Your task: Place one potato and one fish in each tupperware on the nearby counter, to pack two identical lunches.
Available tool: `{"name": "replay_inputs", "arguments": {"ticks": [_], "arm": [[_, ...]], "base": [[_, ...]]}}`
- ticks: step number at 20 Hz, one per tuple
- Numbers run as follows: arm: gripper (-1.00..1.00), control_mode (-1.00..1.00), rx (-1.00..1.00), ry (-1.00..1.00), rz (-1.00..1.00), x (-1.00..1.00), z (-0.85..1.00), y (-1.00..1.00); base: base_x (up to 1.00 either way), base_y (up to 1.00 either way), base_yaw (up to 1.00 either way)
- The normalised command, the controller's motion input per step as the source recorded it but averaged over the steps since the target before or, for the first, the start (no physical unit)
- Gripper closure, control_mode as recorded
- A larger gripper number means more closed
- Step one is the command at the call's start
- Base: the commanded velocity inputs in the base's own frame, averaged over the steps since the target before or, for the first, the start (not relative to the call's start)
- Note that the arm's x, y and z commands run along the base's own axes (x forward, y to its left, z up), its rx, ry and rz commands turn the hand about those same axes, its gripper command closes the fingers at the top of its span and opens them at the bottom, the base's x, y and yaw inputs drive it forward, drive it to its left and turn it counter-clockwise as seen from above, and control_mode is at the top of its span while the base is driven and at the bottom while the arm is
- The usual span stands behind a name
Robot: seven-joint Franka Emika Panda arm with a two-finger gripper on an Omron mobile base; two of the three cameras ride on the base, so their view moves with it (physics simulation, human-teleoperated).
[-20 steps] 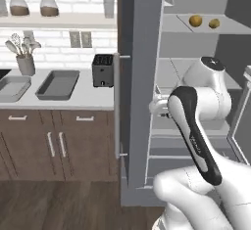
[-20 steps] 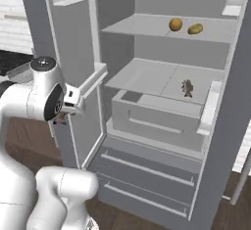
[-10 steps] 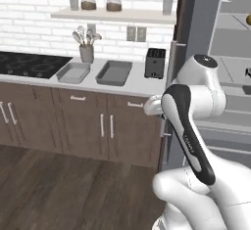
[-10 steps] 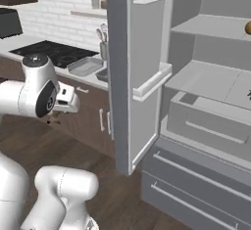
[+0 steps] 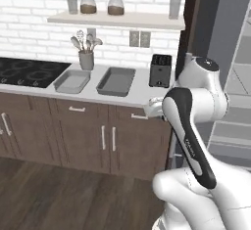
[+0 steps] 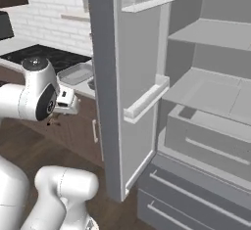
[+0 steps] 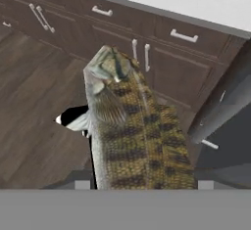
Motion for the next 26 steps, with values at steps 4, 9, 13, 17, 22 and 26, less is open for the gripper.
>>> {"name": "replay_inputs", "arguments": {"ticks": [4,9,13,17,22,26], "arm": [[1.0,1.0,0.0,0.0,0.0,0.0,0.0,0.0],[1.0,1.0,0.0,0.0,0.0,0.0,0.0,0.0],[1.0,1.0,0.0,0.0,0.0,0.0,0.0,0.0],[1.0,1.0,0.0,0.0,0.0,0.0,0.0,0.0],[1.0,1.0,0.0,0.0,0.0,0.0,0.0,0.0],[1.0,1.0,0.0,0.0,0.0,0.0,0.0,0.0]], "base": [[0.51,0.09,0.52],[1.0,0.68,0.14],[1.0,1.0,-0.15],[1.0,1.0,-0.45],[1.0,1.0,-0.61],[1.0,0.93,-0.6]]}}
